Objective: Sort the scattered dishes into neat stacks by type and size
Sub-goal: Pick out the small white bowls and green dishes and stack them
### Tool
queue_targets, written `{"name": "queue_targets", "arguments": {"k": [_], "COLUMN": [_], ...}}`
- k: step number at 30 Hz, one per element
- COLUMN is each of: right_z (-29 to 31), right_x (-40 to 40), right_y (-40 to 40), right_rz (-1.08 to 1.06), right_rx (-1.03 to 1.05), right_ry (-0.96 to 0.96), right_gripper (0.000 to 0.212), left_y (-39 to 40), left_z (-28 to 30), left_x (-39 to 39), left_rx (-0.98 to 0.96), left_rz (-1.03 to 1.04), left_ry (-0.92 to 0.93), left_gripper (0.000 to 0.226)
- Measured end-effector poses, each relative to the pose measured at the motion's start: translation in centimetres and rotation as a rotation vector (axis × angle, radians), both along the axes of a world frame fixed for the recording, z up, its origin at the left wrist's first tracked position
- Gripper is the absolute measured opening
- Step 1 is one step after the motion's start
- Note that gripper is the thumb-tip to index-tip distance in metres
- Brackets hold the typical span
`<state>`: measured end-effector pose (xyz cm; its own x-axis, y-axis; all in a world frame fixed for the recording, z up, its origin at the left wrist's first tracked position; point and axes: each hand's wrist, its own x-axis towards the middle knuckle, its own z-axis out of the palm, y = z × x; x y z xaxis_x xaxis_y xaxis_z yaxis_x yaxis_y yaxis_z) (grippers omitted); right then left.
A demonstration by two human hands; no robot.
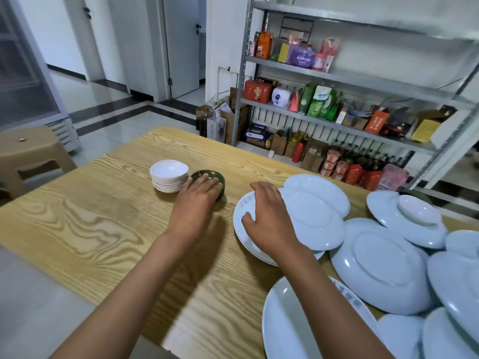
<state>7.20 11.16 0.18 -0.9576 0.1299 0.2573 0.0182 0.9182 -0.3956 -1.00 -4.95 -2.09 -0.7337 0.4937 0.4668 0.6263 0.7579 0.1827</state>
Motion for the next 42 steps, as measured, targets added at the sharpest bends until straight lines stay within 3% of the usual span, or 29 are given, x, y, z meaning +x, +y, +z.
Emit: {"name": "queue_targets", "arguments": {"k": [6, 9, 13, 15, 28, 34, 42], "right_z": [0.8, 1.8, 2.9, 3.2, 2.6, 1.0, -1.2], "right_x": [3.5, 6.4, 11.2, 13.5, 29.3, 32.5, 34.4], "right_y": [1.9, 3.8, 7.0, 8.7, 25.5, 32.4, 39.4], "right_rz": [-0.082, -0.134, -0.226, -0.278, -0.706, -0.805, -0.939], "right_rx": [0.02, 0.011, -0.037, -0.063, -0.249, -0.234, -0.407], "right_ry": [0.014, 0.044, 0.102, 0.126, 0.31, 0.138, -0.086], "right_gripper": [0.064, 0.066, 0.065, 0.065, 0.051, 0.053, 0.051], "left_y": [2.1, 4.3, 8.4, 10.6, 25.8, 31.6, 36.6], "left_z": [1.9, 3.4, 4.7, 5.2, 6.4, 5.1, 3.3], "left_x": [4.3, 6.7, 10.2, 12.0, 23.5, 26.6, 29.6], "left_rx": [-0.081, -0.119, 0.014, 0.059, -0.017, -0.115, -0.192], "left_rz": [-0.081, -0.132, -0.281, -0.348, -0.674, -0.749, -0.81], "left_ry": [0.094, 0.098, 0.115, 0.111, 0.123, 0.047, -0.054], "left_gripper": [0.046, 0.059, 0.041, 0.043, 0.051, 0.057, 0.066]}}
